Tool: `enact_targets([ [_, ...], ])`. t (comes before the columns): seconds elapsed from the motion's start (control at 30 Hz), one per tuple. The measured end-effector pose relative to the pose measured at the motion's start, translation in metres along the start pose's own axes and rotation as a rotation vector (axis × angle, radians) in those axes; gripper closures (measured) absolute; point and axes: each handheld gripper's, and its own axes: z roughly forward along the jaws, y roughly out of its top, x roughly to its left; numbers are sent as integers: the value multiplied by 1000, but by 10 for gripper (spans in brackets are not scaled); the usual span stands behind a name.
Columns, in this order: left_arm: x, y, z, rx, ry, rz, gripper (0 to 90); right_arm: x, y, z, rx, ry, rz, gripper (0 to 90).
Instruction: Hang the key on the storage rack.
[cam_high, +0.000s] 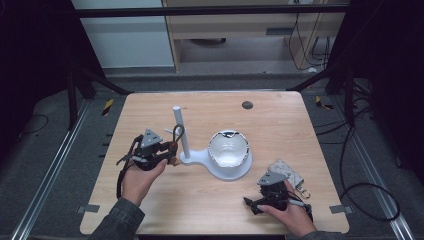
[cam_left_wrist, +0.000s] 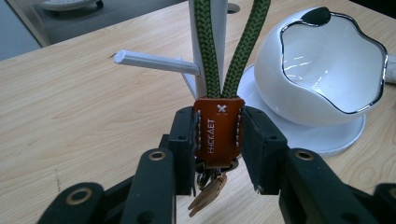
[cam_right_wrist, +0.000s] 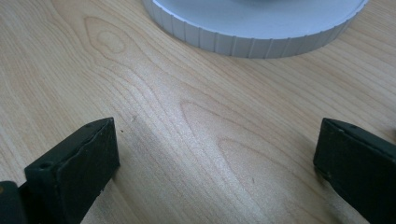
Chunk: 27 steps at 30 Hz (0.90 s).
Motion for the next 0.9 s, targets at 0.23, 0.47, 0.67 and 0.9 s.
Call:
enact_targets([
  [0.23, 1, 0, 9, -10, 2, -16, 659, 0, 0, 0, 0, 0, 0, 2],
  [0.47, 1, 0, 13, -14, 7, -22, 658, 0, 0, 0, 0, 0, 0, 2],
  [0.67, 1, 0, 13, -15, 8, -25, 657, 0, 0, 0, 0, 0, 0, 2],
  [0.9, 1, 0, 15, -14, 6, -26, 656, 0, 0, 0, 0, 0, 1, 2],
])
